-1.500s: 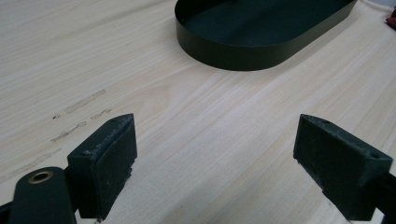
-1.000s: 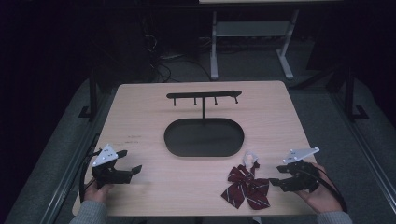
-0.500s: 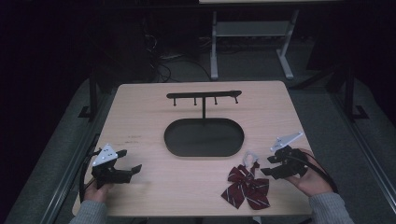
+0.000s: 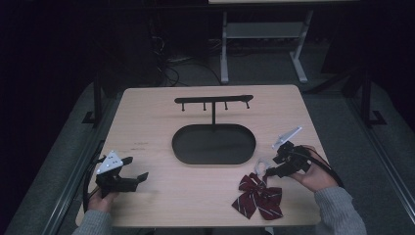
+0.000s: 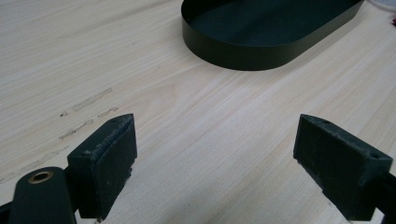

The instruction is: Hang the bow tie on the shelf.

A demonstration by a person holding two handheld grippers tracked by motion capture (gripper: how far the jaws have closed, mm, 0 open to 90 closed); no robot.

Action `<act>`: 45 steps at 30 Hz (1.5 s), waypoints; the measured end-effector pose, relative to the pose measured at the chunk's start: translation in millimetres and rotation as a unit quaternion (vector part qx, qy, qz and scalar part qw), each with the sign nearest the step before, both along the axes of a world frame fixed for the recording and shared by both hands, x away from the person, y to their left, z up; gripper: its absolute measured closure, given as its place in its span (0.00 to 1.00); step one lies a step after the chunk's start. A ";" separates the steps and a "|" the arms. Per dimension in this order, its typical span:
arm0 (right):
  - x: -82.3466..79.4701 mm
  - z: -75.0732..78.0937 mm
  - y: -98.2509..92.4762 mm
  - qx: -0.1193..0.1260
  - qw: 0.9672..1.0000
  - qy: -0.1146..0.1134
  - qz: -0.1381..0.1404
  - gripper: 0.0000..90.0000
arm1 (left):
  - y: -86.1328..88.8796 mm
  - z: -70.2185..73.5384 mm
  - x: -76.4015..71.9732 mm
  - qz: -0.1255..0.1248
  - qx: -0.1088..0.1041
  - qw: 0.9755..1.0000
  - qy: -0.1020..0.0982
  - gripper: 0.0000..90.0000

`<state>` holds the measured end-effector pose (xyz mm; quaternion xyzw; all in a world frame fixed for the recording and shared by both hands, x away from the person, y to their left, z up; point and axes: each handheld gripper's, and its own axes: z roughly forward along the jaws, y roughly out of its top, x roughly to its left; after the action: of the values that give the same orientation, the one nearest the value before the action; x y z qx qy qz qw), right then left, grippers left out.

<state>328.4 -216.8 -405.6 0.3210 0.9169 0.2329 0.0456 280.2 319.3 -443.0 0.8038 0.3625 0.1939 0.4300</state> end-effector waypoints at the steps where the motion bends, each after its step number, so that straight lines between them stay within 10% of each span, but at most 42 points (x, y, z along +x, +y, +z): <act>1: 0.0 0.0 0.0 0.000 1.000 0.000 0.000 0.51 | 0.0 0.0 0.0 0.000 0.000 1.000 0.000 0.14; 27: 46.5 -20.8 24.3 -0.056 0.998 0.039 -0.014 0.67 | -1.3 0.9 0.7 -0.005 0.001 1.000 -0.001 0.14; 45: 49.8 -35.1 31.7 -0.103 0.993 0.047 -0.011 0.87 | -1.6 0.6 0.6 -0.005 0.001 1.000 -0.001 0.14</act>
<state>378.2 -185.0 -440.7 0.3351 0.9336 0.1212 0.0384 280.9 317.7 -442.4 0.8061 0.3576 0.1929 0.4303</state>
